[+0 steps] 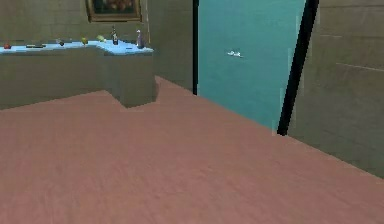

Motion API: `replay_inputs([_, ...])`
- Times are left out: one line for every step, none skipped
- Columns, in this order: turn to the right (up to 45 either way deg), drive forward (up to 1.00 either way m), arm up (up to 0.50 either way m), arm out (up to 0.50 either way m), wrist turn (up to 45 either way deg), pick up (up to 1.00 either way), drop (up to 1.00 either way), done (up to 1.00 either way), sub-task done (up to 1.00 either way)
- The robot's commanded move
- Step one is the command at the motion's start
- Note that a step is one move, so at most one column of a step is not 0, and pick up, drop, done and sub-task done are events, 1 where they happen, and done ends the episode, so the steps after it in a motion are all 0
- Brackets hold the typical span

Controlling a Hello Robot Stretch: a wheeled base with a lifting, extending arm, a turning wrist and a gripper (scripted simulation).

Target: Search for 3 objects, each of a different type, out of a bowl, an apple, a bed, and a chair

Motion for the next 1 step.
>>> replay_inputs([-33.0,0.00,0.00,0.00,0.0,0.00,0.00,0.00,0.00])
